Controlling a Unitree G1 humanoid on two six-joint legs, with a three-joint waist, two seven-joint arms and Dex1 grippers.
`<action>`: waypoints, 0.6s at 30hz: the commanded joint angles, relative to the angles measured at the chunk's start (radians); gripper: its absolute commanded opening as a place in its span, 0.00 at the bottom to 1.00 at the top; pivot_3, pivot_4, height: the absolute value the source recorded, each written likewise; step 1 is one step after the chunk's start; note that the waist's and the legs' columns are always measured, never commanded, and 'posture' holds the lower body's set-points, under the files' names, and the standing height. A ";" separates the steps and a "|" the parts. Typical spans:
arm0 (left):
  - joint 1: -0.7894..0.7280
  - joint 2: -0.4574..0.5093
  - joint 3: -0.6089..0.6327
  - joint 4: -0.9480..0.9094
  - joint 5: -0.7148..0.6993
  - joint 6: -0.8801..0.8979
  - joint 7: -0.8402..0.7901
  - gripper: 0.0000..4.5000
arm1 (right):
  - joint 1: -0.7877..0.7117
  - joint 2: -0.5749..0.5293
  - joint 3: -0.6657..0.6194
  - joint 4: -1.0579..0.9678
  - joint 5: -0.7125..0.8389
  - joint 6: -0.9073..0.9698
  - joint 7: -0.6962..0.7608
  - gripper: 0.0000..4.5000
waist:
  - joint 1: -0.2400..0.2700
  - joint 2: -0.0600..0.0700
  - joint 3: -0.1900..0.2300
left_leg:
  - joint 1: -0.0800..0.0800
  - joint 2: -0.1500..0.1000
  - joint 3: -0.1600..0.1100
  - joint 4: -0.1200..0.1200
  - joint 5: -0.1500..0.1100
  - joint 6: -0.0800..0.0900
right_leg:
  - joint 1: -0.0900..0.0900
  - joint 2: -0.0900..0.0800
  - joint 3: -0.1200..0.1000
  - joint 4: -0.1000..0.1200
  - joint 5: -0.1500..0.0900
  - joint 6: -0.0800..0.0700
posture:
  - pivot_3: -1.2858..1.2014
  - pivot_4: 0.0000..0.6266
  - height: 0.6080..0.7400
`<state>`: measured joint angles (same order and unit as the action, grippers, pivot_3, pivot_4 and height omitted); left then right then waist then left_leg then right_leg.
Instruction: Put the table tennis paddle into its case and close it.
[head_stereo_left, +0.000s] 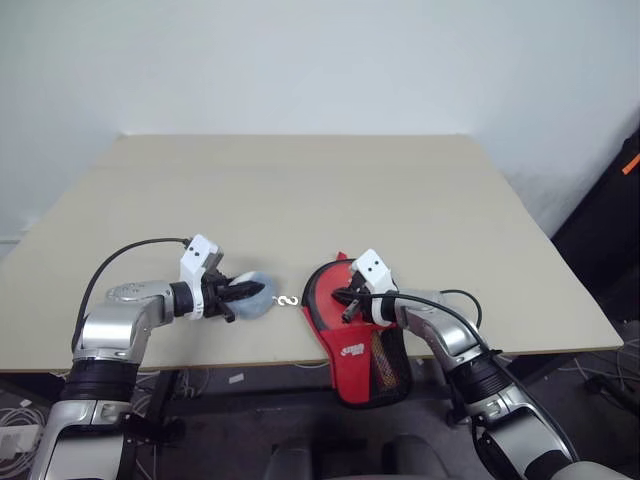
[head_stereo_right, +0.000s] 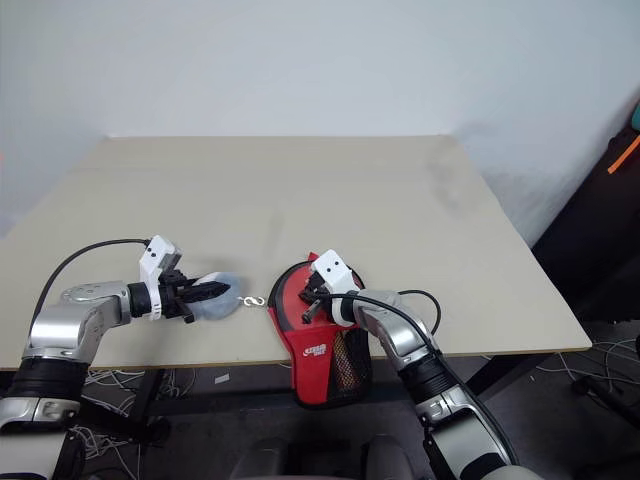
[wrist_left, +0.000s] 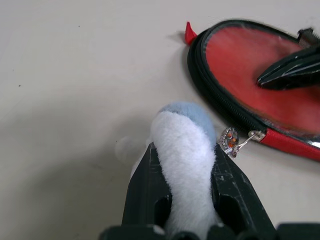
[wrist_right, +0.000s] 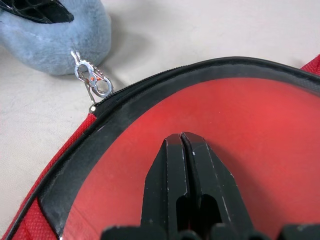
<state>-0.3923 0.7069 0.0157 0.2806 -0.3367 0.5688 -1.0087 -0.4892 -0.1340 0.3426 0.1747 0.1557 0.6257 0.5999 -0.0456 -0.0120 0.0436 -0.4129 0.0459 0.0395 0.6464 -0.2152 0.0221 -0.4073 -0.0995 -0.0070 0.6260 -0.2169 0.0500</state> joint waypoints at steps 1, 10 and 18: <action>-0.071 0.005 -0.016 0.084 0.063 -0.058 0.024 0.06 | 0.018 0.002 0.013 -0.012 -0.007 0.025 0.005 0.00 | 0.000 0.000 0.000 | 0.000 0.000 0.000 0.000 0.000 0.000 | 0.000 0.000 0.000 0.000 0.000 0.000 | 0.52 0.00 1.00; -0.264 -0.032 -0.107 0.329 0.160 -0.198 -0.005 0.06 | 0.016 0.006 0.010 -0.011 -0.015 0.028 0.000 0.00 | 0.002 -0.001 -0.003 | 0.001 0.000 0.000 0.000 0.001 -0.001 | 0.001 0.001 0.000 0.001 0.000 0.001 | 0.52 0.00 1.00; -0.359 -0.075 -0.167 0.441 0.223 -0.260 -0.077 0.06 | 0.011 0.008 0.004 -0.004 -0.022 0.027 -0.002 0.00 | 0.003 -0.001 -0.004 | 0.001 0.000 -0.001 0.002 0.001 -0.001 | 0.001 0.001 0.000 0.002 -0.001 0.003 | 0.52 0.00 1.00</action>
<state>-0.7108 0.6349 -0.1466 0.7196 -0.1353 0.3360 -1.0897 -0.4783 -0.1272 0.3432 0.1628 0.1429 0.6361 0.5989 -0.0429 -0.0129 0.0399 -0.4120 0.0459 0.0388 0.6481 -0.2139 0.0212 -0.4057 -0.0989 -0.0071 0.6281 -0.2184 0.0527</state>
